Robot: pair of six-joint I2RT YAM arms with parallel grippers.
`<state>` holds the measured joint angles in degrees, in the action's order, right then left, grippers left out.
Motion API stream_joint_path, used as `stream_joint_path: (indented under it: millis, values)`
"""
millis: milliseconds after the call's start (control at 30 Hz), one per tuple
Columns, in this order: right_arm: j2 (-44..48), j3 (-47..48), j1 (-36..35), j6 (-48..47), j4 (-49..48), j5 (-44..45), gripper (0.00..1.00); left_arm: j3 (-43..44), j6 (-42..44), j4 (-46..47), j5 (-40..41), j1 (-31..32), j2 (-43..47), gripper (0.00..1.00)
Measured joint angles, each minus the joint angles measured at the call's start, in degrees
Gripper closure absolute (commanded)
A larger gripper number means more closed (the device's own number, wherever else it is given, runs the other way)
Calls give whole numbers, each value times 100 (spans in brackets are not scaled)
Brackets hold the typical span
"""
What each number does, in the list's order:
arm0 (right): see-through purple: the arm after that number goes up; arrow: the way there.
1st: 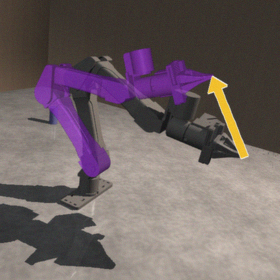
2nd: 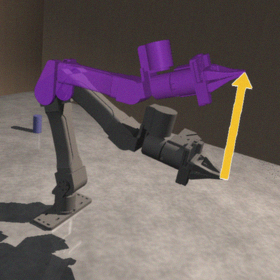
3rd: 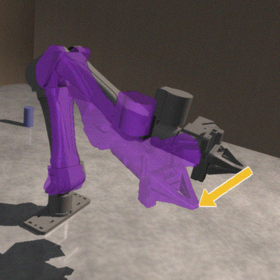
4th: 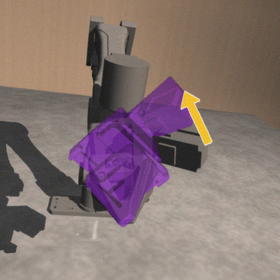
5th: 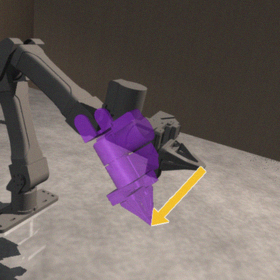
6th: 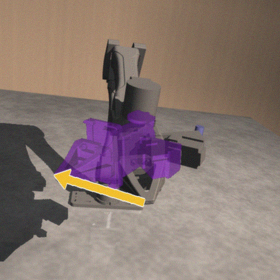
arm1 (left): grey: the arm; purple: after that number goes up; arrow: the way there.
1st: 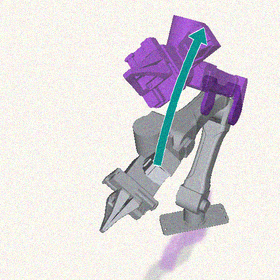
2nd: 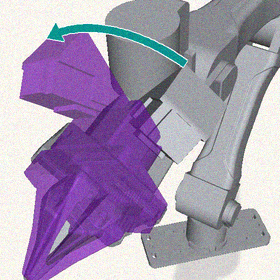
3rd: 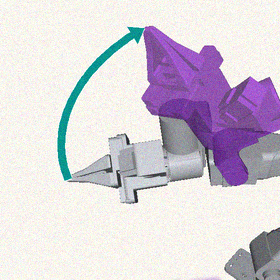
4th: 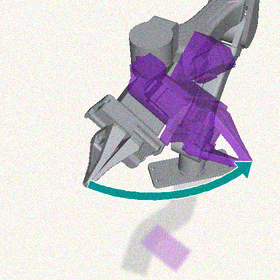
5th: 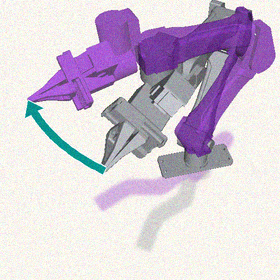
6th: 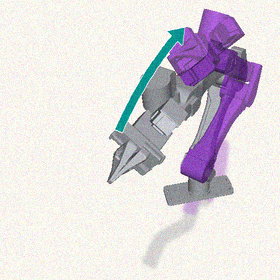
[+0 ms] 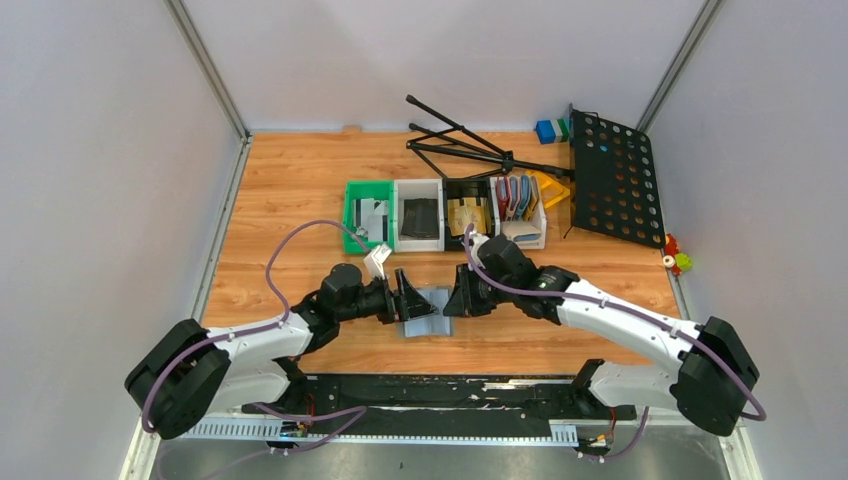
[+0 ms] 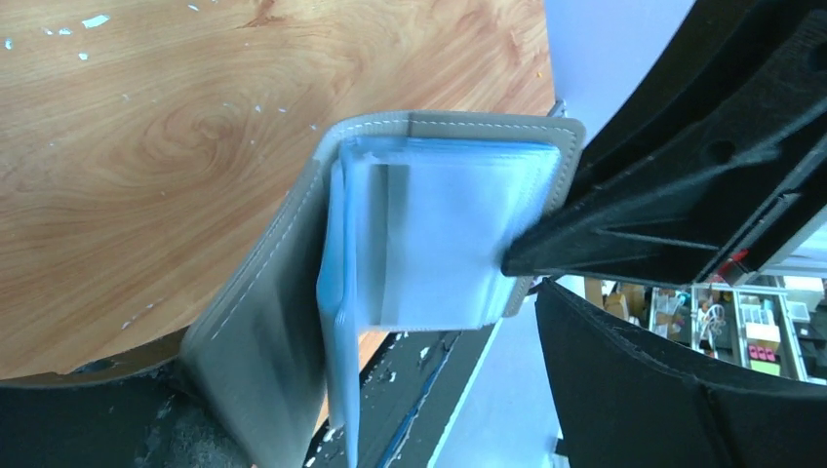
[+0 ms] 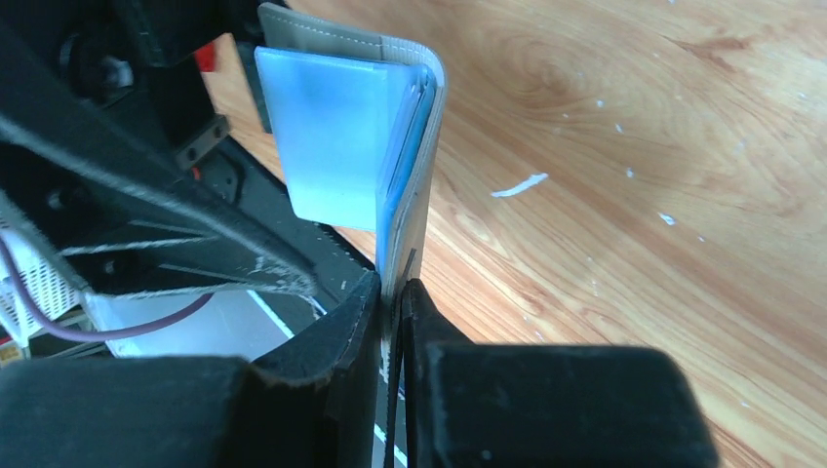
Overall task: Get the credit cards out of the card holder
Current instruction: Remove the credit card from the card holder.
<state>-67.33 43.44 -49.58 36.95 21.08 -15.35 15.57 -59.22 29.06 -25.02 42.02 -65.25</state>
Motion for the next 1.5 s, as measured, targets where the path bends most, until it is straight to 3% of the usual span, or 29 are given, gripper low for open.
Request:
stream_joint_path:
  millis: [33, 133, 233, 567, 667, 900, 1067, 1267, 1400, 1500]
  values:
    - [-61, 22, 0, 0, 57, 48, 100, 0, 24, -31, -4, 0, -2, 3]
    - [-365, 210, -15, -7, 439, 249, 100, 2, 107, -46, -9, 0, -96, 22]
    - [-717, 474, -61, -39, 796, 442, 100, 4, 179, 74, -22, 0, -435, 35]
    - [-1261, 804, -129, -68, 1001, 540, 95, 74, -111, 1648, -463, 0, -2511, 44]
    - [-1436, 894, -127, -70, 997, 540, 88, 76, -166, 1932, -509, -2, -2721, 49]
    - [-1650, 977, -136, -66, 951, 514, 70, 76, -249, 2297, -608, 0, -3003, 49]
    - [-1626, 977, -136, -68, 955, 518, 70, 76, -249, 2354, -601, 0, -3029, 52]
    - [-1427, 977, -136, -68, 955, 522, 60, 76, -229, 2321, -566, 0, -3029, 69]
    - [-1274, 973, -136, -70, 955, 535, 71, 76, -195, 2177, -516, 0, -3023, 77]
    - [-1207, 942, -136, -107, 955, 544, 71, 79, -151, 2028, -485, 0, -2983, 79]
